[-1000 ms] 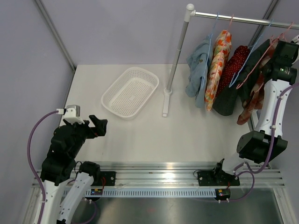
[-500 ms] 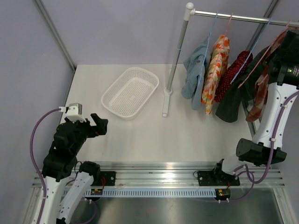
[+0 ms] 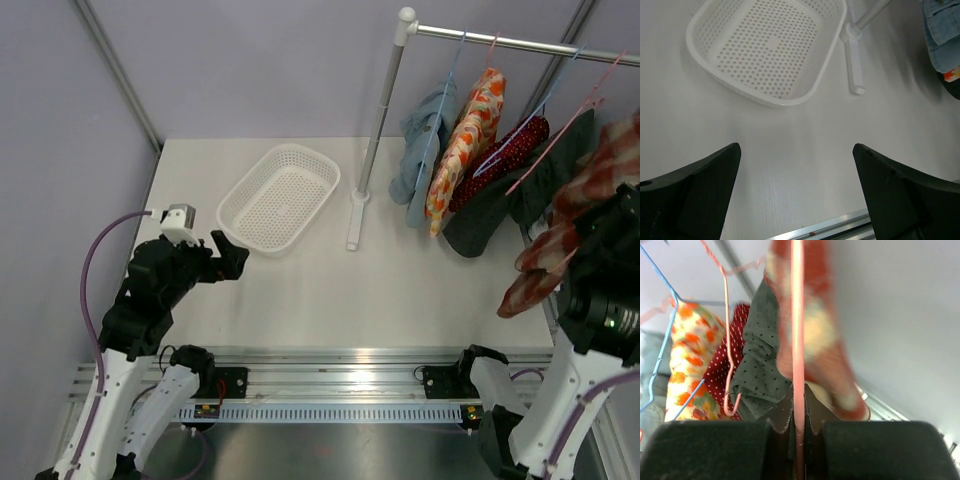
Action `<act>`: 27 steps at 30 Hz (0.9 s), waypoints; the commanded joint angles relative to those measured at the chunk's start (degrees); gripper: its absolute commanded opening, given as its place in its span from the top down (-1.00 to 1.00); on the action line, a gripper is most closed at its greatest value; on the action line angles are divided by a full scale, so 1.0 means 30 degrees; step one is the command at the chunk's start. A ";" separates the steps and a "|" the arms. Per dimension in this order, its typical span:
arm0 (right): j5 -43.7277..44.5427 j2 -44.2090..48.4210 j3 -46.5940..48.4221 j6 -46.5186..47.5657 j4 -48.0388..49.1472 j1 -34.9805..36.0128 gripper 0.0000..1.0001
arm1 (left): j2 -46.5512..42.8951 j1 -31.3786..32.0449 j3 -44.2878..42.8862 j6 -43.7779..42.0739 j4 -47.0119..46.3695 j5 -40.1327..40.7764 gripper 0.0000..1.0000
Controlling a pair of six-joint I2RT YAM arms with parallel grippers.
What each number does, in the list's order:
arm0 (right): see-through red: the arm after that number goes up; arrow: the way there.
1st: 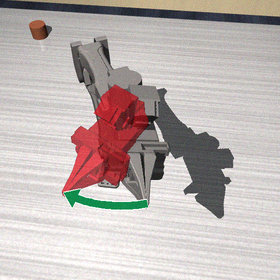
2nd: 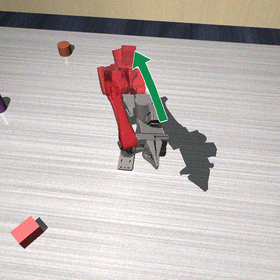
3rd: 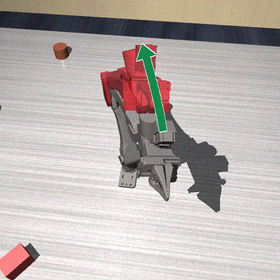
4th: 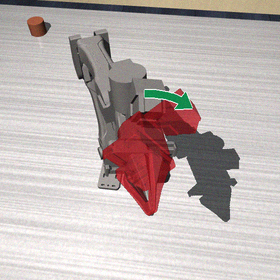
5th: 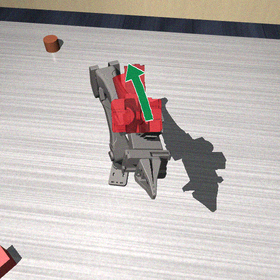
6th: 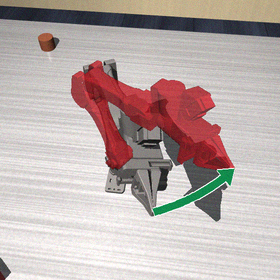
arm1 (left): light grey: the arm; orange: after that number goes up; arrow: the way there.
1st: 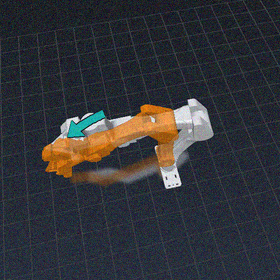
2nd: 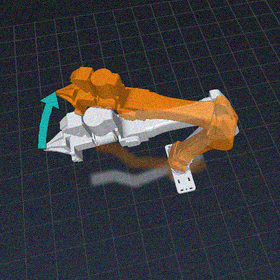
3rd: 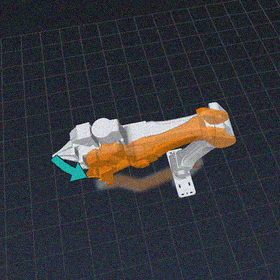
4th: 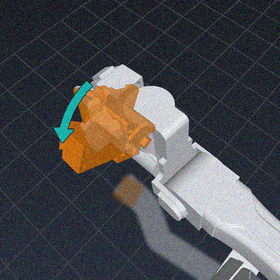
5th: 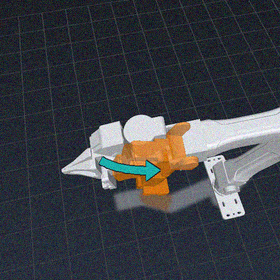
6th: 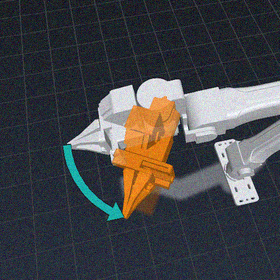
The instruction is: Remove the skirt from the hanger
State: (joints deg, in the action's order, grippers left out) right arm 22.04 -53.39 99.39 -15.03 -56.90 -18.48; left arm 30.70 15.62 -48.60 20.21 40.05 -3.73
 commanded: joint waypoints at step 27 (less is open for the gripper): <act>-2.6126 -0.3240 0.8319 -1.7687 1.5273 -0.0051 1.00 | 0.7696 1.2163 -0.6243 -0.0144 -1.0558 -0.3271 -0.98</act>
State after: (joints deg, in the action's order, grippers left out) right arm -47.42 -64.82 118.26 -55.53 -29.65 -18.76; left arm 52.56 49.43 -68.23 20.73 18.20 -15.16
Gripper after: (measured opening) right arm 0.075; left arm 0.987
